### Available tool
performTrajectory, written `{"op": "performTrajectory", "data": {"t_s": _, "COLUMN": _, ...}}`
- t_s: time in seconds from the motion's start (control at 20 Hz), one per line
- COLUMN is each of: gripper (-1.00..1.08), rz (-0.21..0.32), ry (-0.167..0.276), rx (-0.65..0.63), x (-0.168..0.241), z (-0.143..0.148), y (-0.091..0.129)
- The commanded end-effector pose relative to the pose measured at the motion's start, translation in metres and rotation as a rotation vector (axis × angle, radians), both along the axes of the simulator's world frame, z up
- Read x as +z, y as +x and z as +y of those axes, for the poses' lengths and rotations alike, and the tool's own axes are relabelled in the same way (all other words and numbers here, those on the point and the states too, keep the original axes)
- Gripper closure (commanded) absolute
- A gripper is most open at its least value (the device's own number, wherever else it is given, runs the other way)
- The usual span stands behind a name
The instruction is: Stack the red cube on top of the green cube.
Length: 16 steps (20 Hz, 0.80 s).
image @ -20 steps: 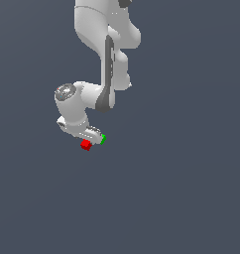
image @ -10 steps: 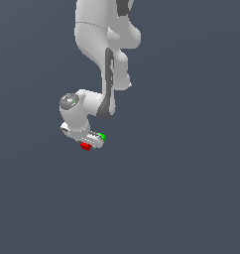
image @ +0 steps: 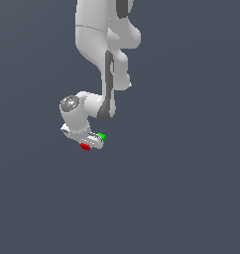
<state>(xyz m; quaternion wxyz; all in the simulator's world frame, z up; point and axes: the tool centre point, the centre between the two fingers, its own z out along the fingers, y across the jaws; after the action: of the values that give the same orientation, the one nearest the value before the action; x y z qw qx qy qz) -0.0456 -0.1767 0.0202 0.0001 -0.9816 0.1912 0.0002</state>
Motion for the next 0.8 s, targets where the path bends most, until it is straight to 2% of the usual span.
{"op": "performTrajectory", "data": {"t_s": 0.0, "gripper": 1.08, "rz": 0.000, "ry": 0.000, "rx": 0.000, "x": 0.000, "z": 0.000, "y": 0.000}}
{"op": "performTrajectory", "data": {"t_s": 0.4, "gripper": 1.08, "rz": -0.001, "ry": 0.000, "rx": 0.000, "x": 0.005, "z": 0.000, "y": 0.000}}
{"op": "performTrajectory", "data": {"t_s": 0.75, "gripper": 1.08, "rz": -0.001, "ry": 0.000, "rx": 0.000, "x": 0.037, "z": 0.000, "y": -0.001}}
